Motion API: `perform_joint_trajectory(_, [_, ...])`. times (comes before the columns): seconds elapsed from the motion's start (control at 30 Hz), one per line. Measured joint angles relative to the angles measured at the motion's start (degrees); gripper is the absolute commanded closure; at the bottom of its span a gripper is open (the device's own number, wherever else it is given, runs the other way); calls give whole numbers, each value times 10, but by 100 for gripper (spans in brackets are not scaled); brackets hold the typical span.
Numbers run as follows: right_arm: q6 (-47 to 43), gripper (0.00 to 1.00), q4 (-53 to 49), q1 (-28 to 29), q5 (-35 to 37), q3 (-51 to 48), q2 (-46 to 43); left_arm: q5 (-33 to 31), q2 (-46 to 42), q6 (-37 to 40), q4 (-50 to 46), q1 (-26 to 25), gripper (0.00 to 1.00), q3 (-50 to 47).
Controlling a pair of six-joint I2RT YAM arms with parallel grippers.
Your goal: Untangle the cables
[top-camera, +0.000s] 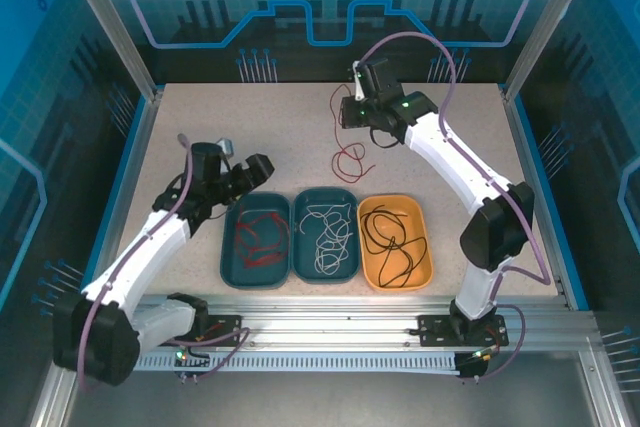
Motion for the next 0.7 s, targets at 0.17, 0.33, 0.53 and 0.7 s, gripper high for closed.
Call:
perform_joint_trajectory(0.17, [-2,100,-14,0,15,21,-14,-2,75,12,18,-34,9,57])
perform_joint_trajectory(0.33, [-2,100,-26,0,0,25,-32,-2,106,11,37,-49,3,79])
perform_joint_trajectory(0.53, [3,100,-34,0,-84,27,-56,-7,103,6,41,-49,1,83])
perform_joint_trajectory(0.7, [24,100,-34,2,-159,22,-76,-52,38,-3,10,-49,1,80])
